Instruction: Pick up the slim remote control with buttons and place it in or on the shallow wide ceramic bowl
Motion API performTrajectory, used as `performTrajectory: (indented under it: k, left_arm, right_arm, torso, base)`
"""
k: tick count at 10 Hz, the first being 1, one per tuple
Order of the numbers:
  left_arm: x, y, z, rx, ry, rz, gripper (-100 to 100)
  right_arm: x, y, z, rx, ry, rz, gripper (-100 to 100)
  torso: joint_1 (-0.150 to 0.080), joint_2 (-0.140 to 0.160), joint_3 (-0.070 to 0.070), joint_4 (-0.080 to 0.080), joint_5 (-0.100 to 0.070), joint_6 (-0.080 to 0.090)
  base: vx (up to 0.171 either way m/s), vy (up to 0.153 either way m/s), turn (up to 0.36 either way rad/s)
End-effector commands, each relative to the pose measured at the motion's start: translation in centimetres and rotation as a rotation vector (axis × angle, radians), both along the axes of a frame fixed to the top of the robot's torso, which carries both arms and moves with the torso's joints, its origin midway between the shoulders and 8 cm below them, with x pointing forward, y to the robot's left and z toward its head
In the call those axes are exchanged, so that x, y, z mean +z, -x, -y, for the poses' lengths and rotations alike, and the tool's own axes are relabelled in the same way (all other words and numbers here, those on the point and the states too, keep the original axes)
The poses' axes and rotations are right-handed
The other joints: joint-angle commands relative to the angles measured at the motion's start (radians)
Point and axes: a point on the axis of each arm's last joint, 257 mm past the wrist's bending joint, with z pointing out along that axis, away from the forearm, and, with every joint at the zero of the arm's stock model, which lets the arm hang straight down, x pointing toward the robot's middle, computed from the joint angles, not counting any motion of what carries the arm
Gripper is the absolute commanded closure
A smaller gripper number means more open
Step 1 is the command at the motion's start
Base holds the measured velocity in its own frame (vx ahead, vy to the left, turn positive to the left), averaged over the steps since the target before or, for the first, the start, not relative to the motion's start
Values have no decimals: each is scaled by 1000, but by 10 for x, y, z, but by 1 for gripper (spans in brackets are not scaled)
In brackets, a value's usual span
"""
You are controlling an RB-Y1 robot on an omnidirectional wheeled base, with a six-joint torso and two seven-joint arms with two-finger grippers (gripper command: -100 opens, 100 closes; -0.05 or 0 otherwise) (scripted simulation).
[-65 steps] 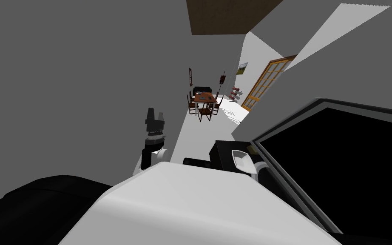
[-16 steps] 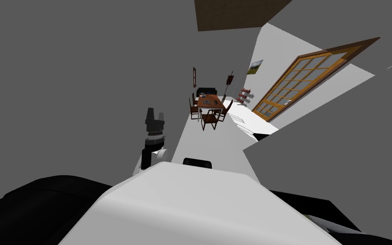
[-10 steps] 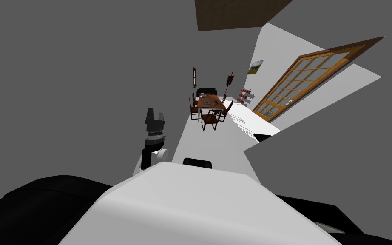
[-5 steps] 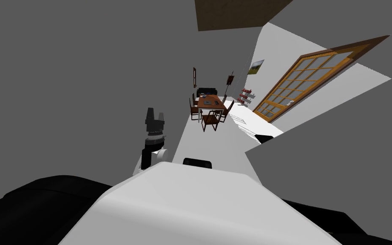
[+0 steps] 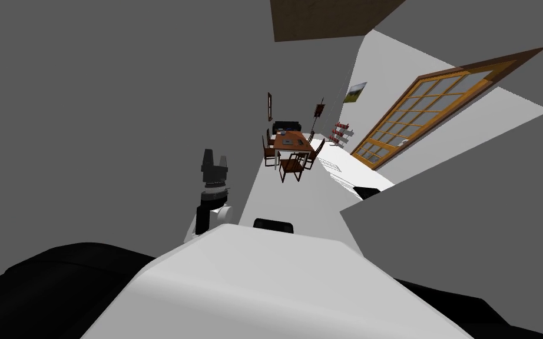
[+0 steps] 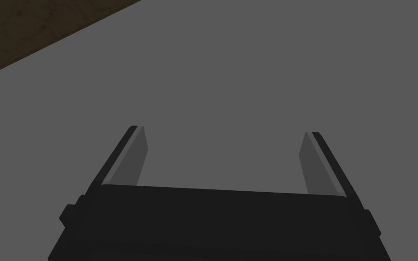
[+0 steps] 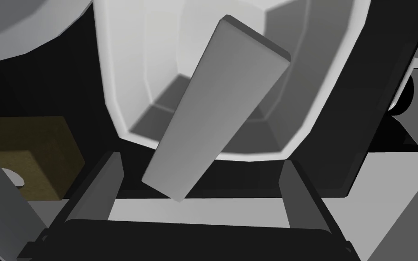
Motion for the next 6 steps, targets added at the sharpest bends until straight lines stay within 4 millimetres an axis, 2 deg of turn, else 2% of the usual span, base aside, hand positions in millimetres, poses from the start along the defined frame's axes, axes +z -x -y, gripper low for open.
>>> performTrajectory:
  k: [1,2,5,6]
  left_arm:
    - [0,0,0,0,0,0,0]
    - [0,0,0,0,0,0,0]
    - [0,0,0,0,0,0,0]
    - [0,0,0,0,0,0,0]
  right_arm:
    - [1,13,-11,-39,-20,4,-100]
    - [8,26,-8,-30,-19,-27,-100]
    - [10,27,-7,-31,-14,-30,-100]
    - [10,28,-7,-31,-14,-31,0]
  torso:
    - [0,0,0,0,0,0]
    - [1,-1,0,0,0,0]
    - [-1,1,1,0,0,0]
    - [-1,2,1,0,0,0]
  base:
    - [47,22,10]
    - [51,23,-5]
    - [8,2,-1]
    - [0,0,0]
